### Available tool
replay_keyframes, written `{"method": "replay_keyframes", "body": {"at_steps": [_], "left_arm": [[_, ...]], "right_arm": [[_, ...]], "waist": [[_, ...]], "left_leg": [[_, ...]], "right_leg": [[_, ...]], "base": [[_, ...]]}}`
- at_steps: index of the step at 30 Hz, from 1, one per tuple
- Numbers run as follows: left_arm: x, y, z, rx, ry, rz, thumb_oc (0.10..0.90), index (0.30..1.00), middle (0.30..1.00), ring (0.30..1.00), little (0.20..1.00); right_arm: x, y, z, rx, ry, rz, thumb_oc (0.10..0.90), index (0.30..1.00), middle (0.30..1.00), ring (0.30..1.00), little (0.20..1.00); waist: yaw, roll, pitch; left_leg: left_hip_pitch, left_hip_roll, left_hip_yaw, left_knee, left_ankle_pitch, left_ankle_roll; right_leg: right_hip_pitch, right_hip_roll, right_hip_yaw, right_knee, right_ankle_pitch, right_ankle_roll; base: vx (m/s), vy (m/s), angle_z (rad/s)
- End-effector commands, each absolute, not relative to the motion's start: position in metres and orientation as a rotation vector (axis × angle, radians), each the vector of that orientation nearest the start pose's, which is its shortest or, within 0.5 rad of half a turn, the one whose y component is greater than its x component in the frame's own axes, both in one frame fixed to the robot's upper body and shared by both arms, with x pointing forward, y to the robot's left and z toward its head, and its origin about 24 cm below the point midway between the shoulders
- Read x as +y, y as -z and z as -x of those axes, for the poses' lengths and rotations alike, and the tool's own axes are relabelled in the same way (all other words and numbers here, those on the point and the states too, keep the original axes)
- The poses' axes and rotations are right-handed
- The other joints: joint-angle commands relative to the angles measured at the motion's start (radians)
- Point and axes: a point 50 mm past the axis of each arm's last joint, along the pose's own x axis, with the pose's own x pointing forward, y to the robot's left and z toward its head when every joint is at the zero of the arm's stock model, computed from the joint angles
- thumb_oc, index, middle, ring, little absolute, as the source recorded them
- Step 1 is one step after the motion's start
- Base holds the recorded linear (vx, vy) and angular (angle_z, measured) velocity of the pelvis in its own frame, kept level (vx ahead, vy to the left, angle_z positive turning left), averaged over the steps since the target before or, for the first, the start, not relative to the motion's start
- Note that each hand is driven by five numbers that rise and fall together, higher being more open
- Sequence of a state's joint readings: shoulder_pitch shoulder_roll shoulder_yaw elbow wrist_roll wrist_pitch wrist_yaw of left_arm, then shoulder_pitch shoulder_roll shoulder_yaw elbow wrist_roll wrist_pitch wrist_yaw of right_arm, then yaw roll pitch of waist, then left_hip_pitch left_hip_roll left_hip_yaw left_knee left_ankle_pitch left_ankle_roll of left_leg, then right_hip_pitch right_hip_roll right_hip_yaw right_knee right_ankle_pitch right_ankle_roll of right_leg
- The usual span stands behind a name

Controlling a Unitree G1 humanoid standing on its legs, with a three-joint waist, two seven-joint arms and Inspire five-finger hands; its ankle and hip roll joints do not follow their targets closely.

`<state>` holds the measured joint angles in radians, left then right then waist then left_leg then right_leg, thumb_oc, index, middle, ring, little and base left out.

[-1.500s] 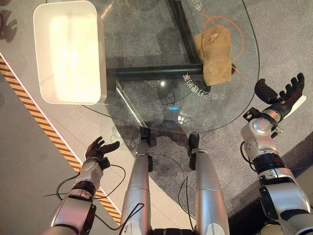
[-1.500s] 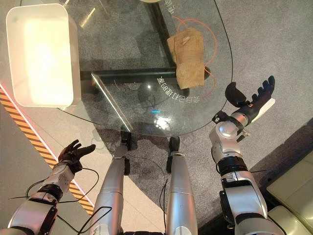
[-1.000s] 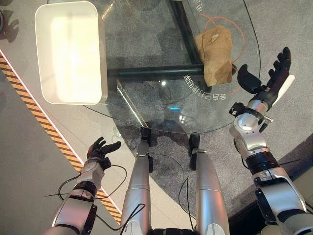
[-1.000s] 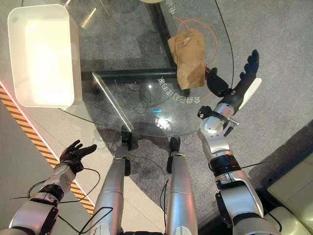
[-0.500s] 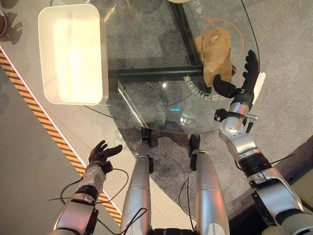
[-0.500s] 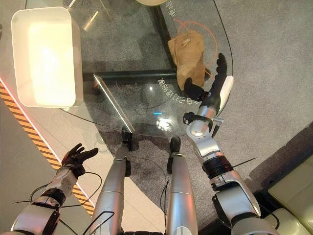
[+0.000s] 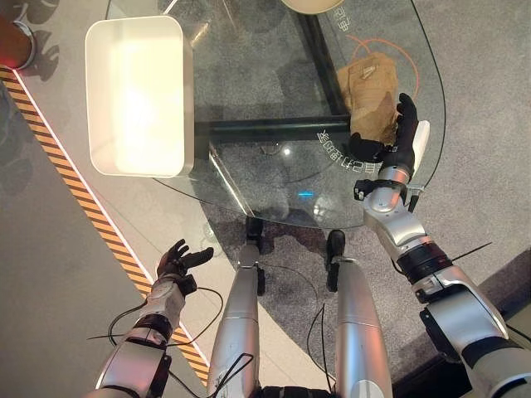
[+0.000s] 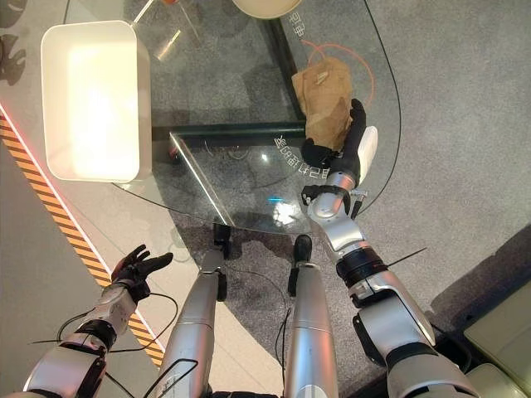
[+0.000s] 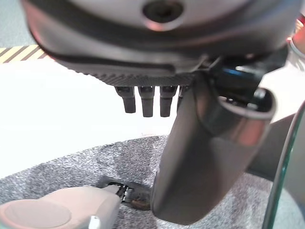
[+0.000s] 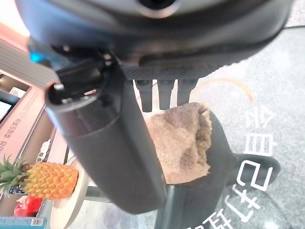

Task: Wipe the table with a cloth and put it in the basket.

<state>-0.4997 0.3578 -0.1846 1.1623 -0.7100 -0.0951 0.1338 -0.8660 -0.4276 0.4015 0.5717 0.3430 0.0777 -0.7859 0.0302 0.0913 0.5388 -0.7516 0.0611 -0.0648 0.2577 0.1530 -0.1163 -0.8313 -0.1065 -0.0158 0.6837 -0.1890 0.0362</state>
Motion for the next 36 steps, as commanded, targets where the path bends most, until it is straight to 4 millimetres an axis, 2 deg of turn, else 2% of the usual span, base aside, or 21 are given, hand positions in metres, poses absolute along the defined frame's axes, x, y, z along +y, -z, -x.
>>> {"method": "replay_keyframes", "body": {"at_steps": [1,7,19,36], "left_arm": [[0.258,0.057,-0.278,0.586,-0.421,0.131,0.8,0.9,0.9,0.9,0.9],[0.253,0.057,-0.28,0.591,-0.407,0.129,0.8,0.9,0.9,0.9,0.9],[0.246,0.058,-0.282,0.597,-0.38,0.126,0.8,0.9,0.9,0.9,0.9],[0.244,0.052,-0.288,0.589,-0.36,0.118,0.8,0.9,0.9,0.9,0.9]], "right_arm": [[-0.156,-0.218,-0.386,-0.377,0.479,0.236,0.8,0.9,0.9,0.9,0.9],[-0.16,-0.225,-0.392,-0.361,0.519,0.273,0.8,0.9,0.9,0.9,0.9],[-0.169,-0.226,-0.4,-0.318,0.6,0.384,0.8,0.9,0.9,0.9,0.9],[-0.169,-0.217,-0.405,-0.251,0.597,0.573,0.8,0.9,0.9,0.9,0.9]], "waist": [[0.008,0.014,-0.019],[0.017,0.026,-0.019],[0.036,0.044,-0.019],[0.049,0.046,-0.019]], "left_leg": [[0.018,-0.104,0.085,0.113,-0.143,0.094],[0.019,-0.11,0.084,0.111,-0.138,0.098],[0.009,-0.12,0.078,0.115,-0.136,0.104],[0.001,-0.123,0.075,0.116,-0.135,0.109]], "right_leg": [[0.057,0.028,-0.082,-0.218,0.103,-0.037],[0.051,0.026,-0.084,-0.21,0.105,-0.037],[0.037,0.019,-0.092,-0.201,0.109,-0.035],[0.028,0.016,-0.101,-0.199,0.117,-0.029]], "base": [[0.0,0.0,0.0],[0.0,0.0,0.0],[0.0,0.0,0.0],[0.0,0.0,0.0]]}}
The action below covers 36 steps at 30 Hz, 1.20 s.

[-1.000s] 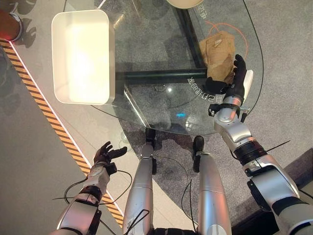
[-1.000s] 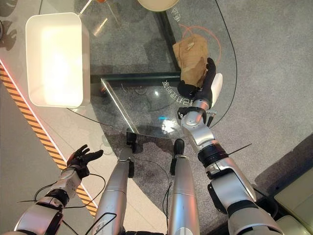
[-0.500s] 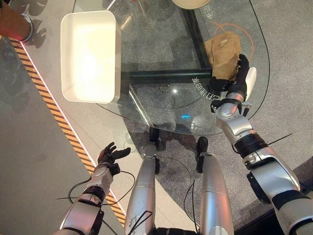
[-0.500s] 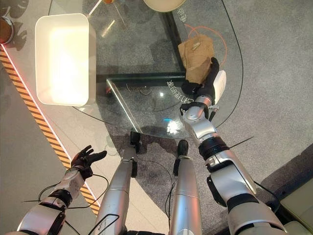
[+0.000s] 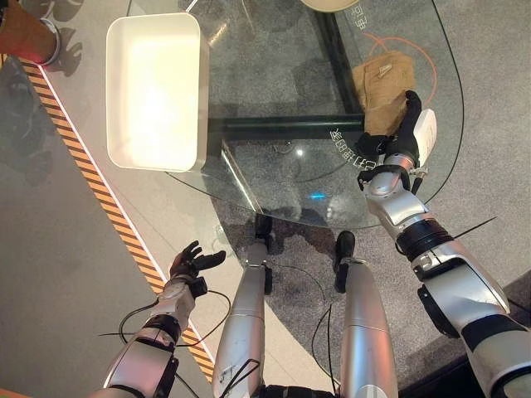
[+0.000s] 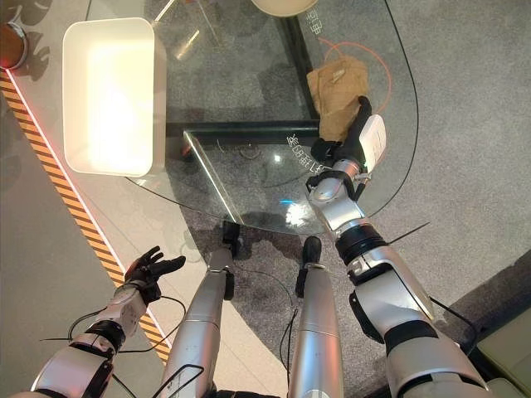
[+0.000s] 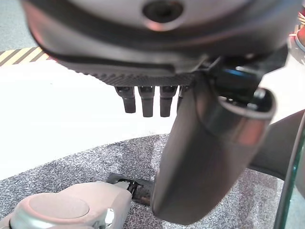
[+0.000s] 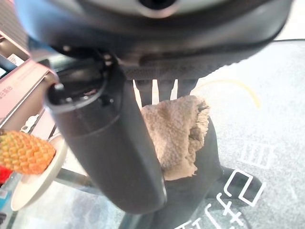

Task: Wipe the table with a cloth and put it in the basket.

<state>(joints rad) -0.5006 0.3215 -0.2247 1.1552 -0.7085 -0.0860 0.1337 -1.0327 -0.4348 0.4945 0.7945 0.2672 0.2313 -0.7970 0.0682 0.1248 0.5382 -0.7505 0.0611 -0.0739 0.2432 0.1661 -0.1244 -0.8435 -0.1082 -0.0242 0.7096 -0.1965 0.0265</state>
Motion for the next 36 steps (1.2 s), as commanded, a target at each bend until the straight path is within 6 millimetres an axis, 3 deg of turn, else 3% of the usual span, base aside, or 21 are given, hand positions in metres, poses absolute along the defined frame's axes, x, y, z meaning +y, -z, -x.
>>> {"method": "replay_keyframes", "body": {"at_steps": [1,6,7,8,20,36], "left_arm": [[0.243,0.052,-0.289,0.588,-0.36,0.116,0.8,0.9,0.9,0.9,0.9],[0.243,0.05,-0.291,0.585,-0.356,0.113,0.8,0.9,0.9,0.9,0.9],[0.243,0.05,-0.291,0.585,-0.355,0.113,0.8,0.9,0.9,0.9,0.9],[0.243,0.05,-0.292,0.585,-0.354,0.113,0.8,0.9,0.9,0.9,0.9],[0.242,0.048,-0.294,0.586,-0.35,0.115,0.8,0.9,0.9,0.9,0.9],[0.241,0.047,-0.295,0.583,-0.352,0.113,0.8,0.9,0.9,0.9,0.9]], "right_arm": [[-0.169,-0.216,-0.406,-0.248,0.595,0.587,0.8,0.9,0.9,0.9,0.9],[-0.17,-0.211,-0.407,-0.22,0.598,0.628,0.8,0.9,0.9,0.9,0.9],[-0.171,-0.211,-0.407,-0.22,0.602,0.639,0.281,0.455,0.455,0.455,0.381],[-0.171,-0.211,-0.407,-0.221,0.606,0.643,0.1,0.3,0.3,0.3,0.2],[-0.182,-0.206,-0.408,-0.192,0.639,0.647,0.1,0.3,0.3,0.3,0.2],[-0.175,-0.215,-0.408,-0.245,0.626,0.649,0.1,0.3,0.3,0.3,0.2]], "waist": [[0.011,0.012,-0.018],[0.014,0.013,-0.018],[0.014,0.013,-0.018],[0.014,0.013,-0.018],[0.018,0.016,-0.018],[0.02,0.015,-0.018]], "left_leg": [[-0.001,-0.123,0.084,0.132,-0.148,0.117],[-0.004,-0.123,0.083,0.129,-0.145,0.118],[-0.005,-0.124,0.083,0.13,-0.146,0.118],[-0.005,-0.123,0.083,0.13,-0.146,0.118],[-0.014,-0.123,0.08,0.135,-0.146,0.119],[-0.016,-0.123,0.076,0.129,-0.142,0.118]], "right_leg": [[0.04,0.017,-0.093,-0.226,0.125,-0.019],[0.037,0.019,-0.096,-0.226,0.127,-0.018],[0.036,0.019,-0.095,-0.225,0.127,-0.018],[0.036,0.019,-0.095,-0.225,0.127,-0.018],[0.026,0.019,-0.1,-0.215,0.124,-0.017],[0.025,0.02,-0.104,-0.22,0.127,-0.015]], "base": [[0.0,0.0,0.0],[0.0,0.0,0.0],[0.0,0.0,0.0],[0.0,0.0,0.0],[0.0,0.0,0.0],[0.0,-0.001,0.01]]}}
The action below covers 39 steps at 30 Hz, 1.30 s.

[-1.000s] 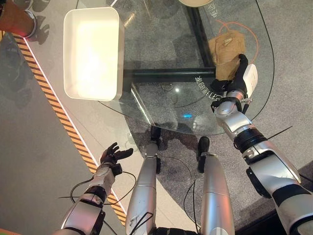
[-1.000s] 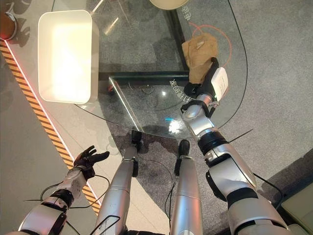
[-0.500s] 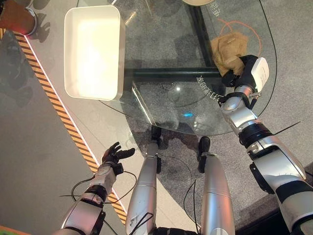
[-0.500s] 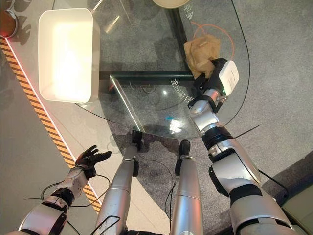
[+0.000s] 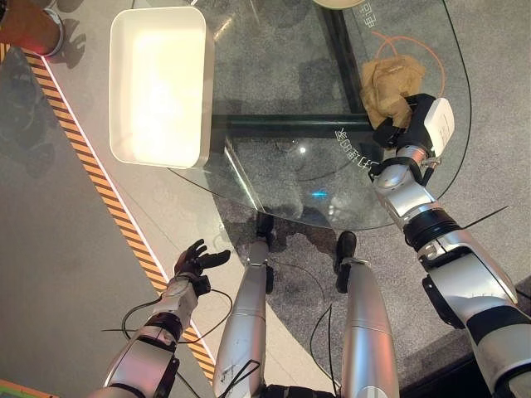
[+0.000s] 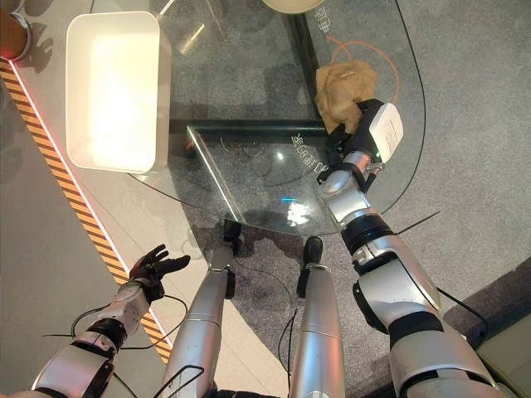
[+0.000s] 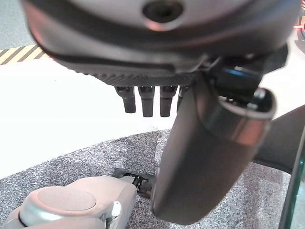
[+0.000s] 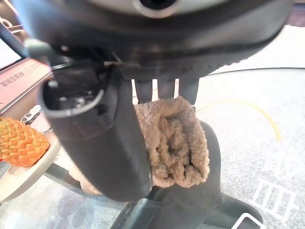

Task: Wipe the table with a cloth and put it in the basket.

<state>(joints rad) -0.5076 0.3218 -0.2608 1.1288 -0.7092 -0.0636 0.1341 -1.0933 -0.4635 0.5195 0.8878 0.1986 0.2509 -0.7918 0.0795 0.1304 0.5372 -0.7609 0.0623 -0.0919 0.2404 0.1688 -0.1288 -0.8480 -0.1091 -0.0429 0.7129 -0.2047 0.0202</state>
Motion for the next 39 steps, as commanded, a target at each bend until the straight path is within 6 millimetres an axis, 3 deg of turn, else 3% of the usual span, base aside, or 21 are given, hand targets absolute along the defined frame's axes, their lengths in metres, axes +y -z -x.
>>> {"method": "replay_keyframes", "body": {"at_steps": [1,7,20,32,39], "left_arm": [[0.241,0.048,-0.295,0.583,-0.352,0.114,0.8,0.9,0.9,0.9,0.9],[0.241,0.047,-0.295,0.578,-0.344,0.117,0.8,0.9,0.9,0.9,0.9],[0.227,0.052,-0.292,0.574,-0.321,0.13,0.8,0.9,0.9,0.9,0.9],[0.214,0.058,-0.288,0.577,-0.282,0.138,0.8,0.9,0.9,0.9,0.9],[0.212,0.056,-0.291,0.571,-0.281,0.133,0.8,0.9,0.9,0.9,0.9]], "right_arm": [[-0.174,-0.216,-0.408,-0.254,0.618,0.653,0.1,0.3,0.3,0.3,0.2],[-0.16,-0.229,-0.408,-0.309,0.567,0.645,0.1,0.3,0.3,0.3,0.2],[-0.103,-0.254,-0.4,-0.506,0.355,0.784,0.1,0.3,0.3,0.3,0.2],[-0.041,-0.246,-0.38,-0.663,0.02,1.004,0.1,0.3,0.3,0.3,0.2],[-0.021,-0.233,-0.373,-0.666,-0.138,1.085,0.1,0.3,0.3,0.3,0.2]], "waist": [[0.01,0.009,-0.017],[0.013,0.011,-0.017],[0.032,0.03,-0.017],[0.048,0.037,-0.017],[0.057,0.031,-0.017]], "left_leg": [[-0.005,-0.125,0.094,0.131,-0.144,0.123],[-0.008,-0.127,0.092,0.13,-0.141,0.122],[-0.001,-0.14,0.087,0.114,-0.127,0.122],[0.006,-0.155,0.079,0.112,-0.122,0.125],[-0.003,-0.159,0.071,0.118,-0.119,0.126]], "right_leg": [[0.03,0.021,-0.086,-0.225,0.136,-0.008],[0.026,0.019,-0.089,-0.225,0.138,-0.009],[0.029,0.011,-0.1,-0.225,0.135,-0.013],[0.035,0.002,-0.103,-0.229,0.137,-0.011],[0.029,0.001,-0.106,-0.224,0.14,-0.007]], "base": [[0.0,0.0,0.0],[0.0,0.0,0.0],[0.01,0.021,0.0],[0.02,0.031,0.06],[0.01,0.009,0.04]]}}
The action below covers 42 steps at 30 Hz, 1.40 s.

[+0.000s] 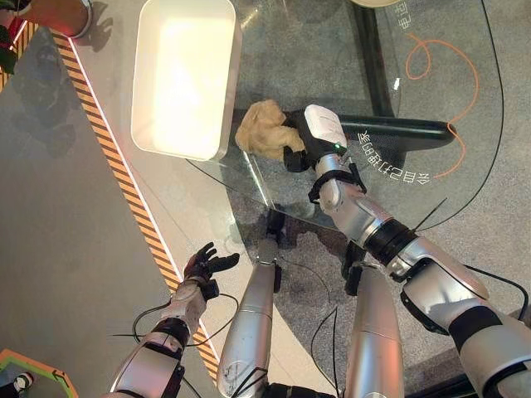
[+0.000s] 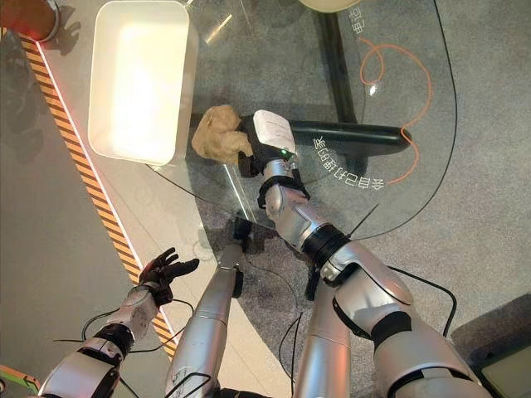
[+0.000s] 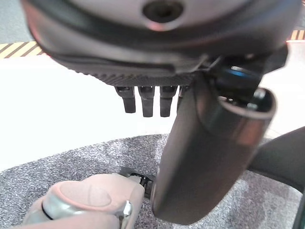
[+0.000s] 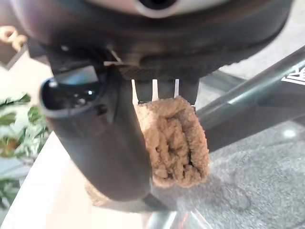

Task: Wipe the table with a cloth and put it in the basket.

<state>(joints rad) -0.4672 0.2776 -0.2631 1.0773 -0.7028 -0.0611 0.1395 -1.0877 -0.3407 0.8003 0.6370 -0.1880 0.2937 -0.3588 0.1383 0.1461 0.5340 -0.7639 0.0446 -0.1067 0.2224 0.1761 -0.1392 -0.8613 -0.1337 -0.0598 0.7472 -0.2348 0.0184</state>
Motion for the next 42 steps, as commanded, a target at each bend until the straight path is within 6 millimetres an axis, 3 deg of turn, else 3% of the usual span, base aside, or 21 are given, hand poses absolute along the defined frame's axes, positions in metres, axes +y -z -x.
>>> {"method": "replay_keyframes", "body": {"at_steps": [1,4,12,28,35,40,42], "left_arm": [[0.212,0.056,-0.291,0.571,-0.281,0.133,0.8,0.9,0.9,0.9,0.9],[0.216,0.052,-0.293,0.569,-0.284,0.126,0.8,0.9,0.9,0.9,0.9],[0.221,0.049,-0.296,0.563,-0.282,0.111,0.8,0.9,0.9,0.9,0.9],[0.237,0.036,-0.306,0.556,-0.286,0.081,0.8,0.9,0.9,0.9,0.9],[0.24,0.034,-0.308,0.551,-0.291,0.079,0.8,0.9,0.9,0.9,0.9],[0.243,0.037,-0.304,0.551,-0.304,0.079,0.8,0.9,0.9,0.9,0.9],[0.243,0.036,-0.304,0.55,-0.306,0.079,0.8,0.9,0.9,0.9,0.9]], "right_arm": [[-0.021,-0.233,-0.373,-0.666,-0.138,1.085,0.1,0.3,0.3,0.3,0.2],[-0.013,-0.217,-0.371,-0.633,-0.23,1.171,0.1,0.3,0.3,0.3,0.2],[-0.01,-0.2,-0.372,-0.57,-0.315,1.255,0.1,0.3,0.3,0.3,0.2],[-0.017,-0.19,-0.379,-0.508,-0.442,1.341,0.1,0.3,0.3,0.3,0.2],[-0.044,-0.203,-0.394,-0.537,-0.182,1.342,0.1,0.3,0.3,0.3,0.2],[-0.091,-0.229,-0.408,-0.539,0.163,1.262,0.1,0.3,0.3,0.3,0.2],[-0.098,-0.234,-0.409,-0.539,0.225,1.243,0.1,0.3,0.3,0.3,0.2]], "waist": [[-0.002,0.015,-0.014],[0.005,0.009,-0.014],[0.013,0.003,-0.014],[0.019,-0.011,-0.014],[0.02,-0.015,-0.014],[0.02,-0.018,-0.014],[0.02,-0.019,-0.014]], "left_leg": [[0.0,-0.142,0.086,0.136,-0.126,0.136],[-0.008,-0.142,0.084,0.138,-0.125,0.138],[-0.018,-0.143,0.079,0.141,-0.123,0.137],[-0.017,-0.14,0.067,0.141,-0.122,0.137],[-0.018,-0.138,0.067,0.136,-0.12,0.14],[-0.022,-0.135,0.067,0.141,-0.126,0.144],[-0.022,-0.135,0.066,0.142,-0.127,0.145]], "right_leg": [[0.043,0.026,-0.089,-0.258,0.171,-0.005],[0.036,0.025,-0.096,-0.255,0.172,-0.003],[0.031,0.026,-0.102,-0.254,0.177,0.001],[0.04,0.025,-0.11,-0.259,0.186,0.008],[0.043,0.025,-0.112,-0.269,0.193,0.012],[0.042,0.026,-0.114,-0.272,0.201,0.016],[0.041,0.027,-0.114,-0.273,0.203,0.016]], "base": [[0.01,-0.007,0.05],[0.02,-0.025,0.06],[0.0,-0.011,0.01],[0.0,-0.018,0.02],[0.0,0.0,0.0],[0.0,0.0,0.0],[0.0,0.0,0.0]]}}
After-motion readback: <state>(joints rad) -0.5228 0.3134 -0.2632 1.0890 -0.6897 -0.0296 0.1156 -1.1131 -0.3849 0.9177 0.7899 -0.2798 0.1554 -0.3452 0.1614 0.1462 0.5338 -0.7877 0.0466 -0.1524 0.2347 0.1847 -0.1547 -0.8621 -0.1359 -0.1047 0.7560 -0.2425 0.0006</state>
